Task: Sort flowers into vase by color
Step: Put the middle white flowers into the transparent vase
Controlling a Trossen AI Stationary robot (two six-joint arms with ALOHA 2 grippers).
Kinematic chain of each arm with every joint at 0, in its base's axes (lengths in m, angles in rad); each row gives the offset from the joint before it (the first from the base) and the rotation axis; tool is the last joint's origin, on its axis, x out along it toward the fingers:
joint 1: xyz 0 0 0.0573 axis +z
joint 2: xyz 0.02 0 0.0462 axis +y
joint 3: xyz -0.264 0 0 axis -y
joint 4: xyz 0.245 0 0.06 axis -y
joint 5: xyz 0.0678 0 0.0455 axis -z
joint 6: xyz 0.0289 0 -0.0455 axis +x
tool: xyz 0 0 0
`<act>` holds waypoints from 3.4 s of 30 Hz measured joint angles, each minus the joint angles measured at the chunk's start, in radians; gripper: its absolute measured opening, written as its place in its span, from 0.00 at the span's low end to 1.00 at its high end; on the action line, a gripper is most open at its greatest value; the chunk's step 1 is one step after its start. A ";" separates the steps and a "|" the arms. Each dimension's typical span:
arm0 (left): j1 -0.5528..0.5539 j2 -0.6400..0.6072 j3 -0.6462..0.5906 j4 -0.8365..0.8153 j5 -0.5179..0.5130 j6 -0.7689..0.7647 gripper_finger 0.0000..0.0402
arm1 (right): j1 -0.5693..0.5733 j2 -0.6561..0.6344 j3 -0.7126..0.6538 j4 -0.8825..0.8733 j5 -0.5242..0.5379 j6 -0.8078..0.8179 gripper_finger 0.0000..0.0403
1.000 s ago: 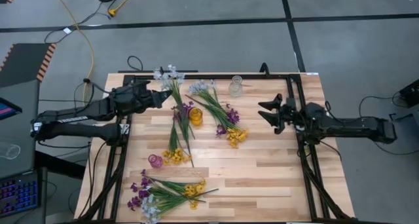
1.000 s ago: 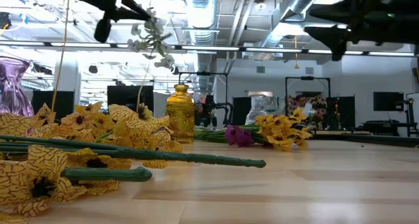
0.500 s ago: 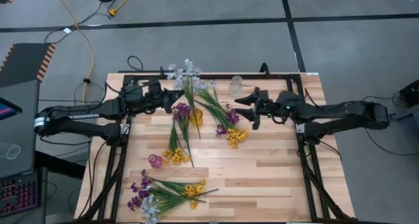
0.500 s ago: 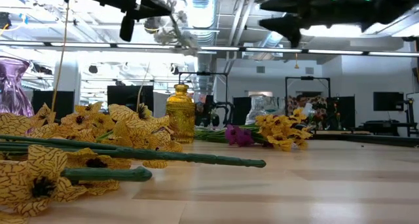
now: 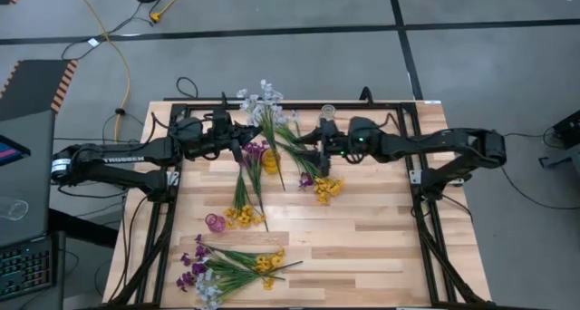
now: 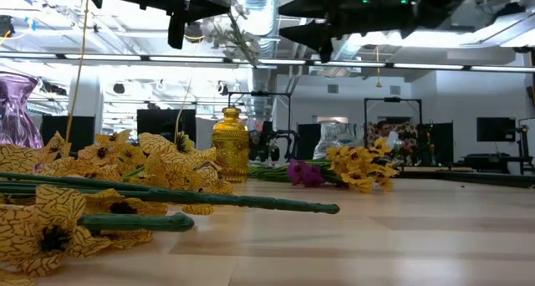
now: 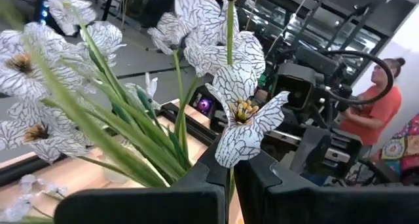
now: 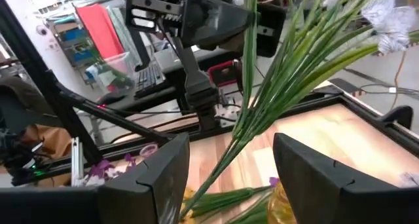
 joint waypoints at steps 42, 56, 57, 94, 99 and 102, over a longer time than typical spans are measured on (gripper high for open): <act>-0.013 -0.001 0.000 0.015 0.027 0.076 0.00 | -0.013 0.308 0.281 0.019 -0.215 0.000 0.44; -0.013 -0.001 0.001 0.022 0.038 0.075 0.02 | -0.020 0.308 0.281 0.017 -0.206 0.002 0.09; -0.013 -0.001 0.001 0.024 0.038 0.076 0.03 | -0.025 0.308 0.281 0.017 -0.207 0.002 0.09; -0.012 -0.001 0.042 0.021 0.053 0.353 0.43 | -0.427 -0.062 0.199 -0.197 -0.212 -0.392 0.09; -0.012 -0.001 0.041 -0.027 0.053 0.353 0.43 | -0.474 -0.053 0.071 -0.015 -0.212 -0.395 0.09; -0.012 -0.001 0.041 -0.050 0.053 0.353 0.43 | -0.502 -0.033 0.005 0.131 -0.211 -0.395 0.09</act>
